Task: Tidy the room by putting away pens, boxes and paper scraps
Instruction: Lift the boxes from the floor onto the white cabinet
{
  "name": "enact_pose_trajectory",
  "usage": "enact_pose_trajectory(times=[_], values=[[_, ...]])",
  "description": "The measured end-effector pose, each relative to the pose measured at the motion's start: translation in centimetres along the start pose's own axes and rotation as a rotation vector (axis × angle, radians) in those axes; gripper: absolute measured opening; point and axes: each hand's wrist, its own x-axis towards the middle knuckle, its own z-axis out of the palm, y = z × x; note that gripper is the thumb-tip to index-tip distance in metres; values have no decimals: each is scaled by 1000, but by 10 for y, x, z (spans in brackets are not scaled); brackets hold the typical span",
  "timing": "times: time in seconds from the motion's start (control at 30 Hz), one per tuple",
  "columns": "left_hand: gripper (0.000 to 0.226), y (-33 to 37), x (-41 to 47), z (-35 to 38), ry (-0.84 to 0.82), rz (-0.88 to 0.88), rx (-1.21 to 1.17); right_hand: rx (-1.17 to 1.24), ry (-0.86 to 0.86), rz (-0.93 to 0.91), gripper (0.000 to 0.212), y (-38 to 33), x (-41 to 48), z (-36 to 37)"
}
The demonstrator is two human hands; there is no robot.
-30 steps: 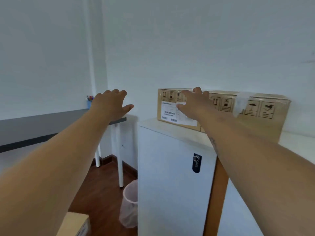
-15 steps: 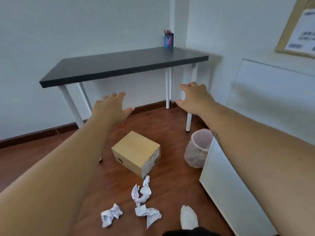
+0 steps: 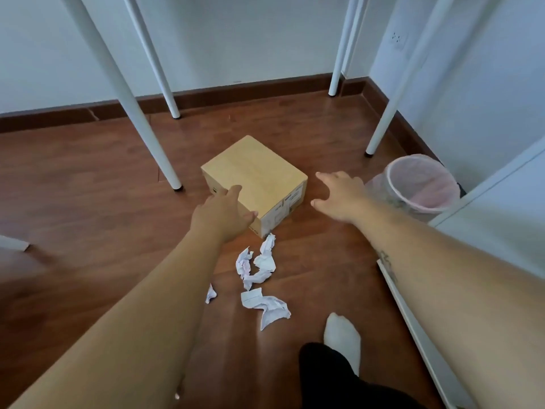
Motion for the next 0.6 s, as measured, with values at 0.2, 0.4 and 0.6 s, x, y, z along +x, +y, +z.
enact_pose_trajectory(times=[0.2, 0.4, 0.6], values=[[76, -15, 36, 66, -42, -101, -100, 16, -74, -26, 69, 3, 73, 53], [85, -21, 89, 122, -77, -147, -231, 74, -138, -14, 72, 25, 159, 85], [94, -16, 140, 184, -5, -209, -152, 189, -134, 16, 73, 43, 237, 127]])
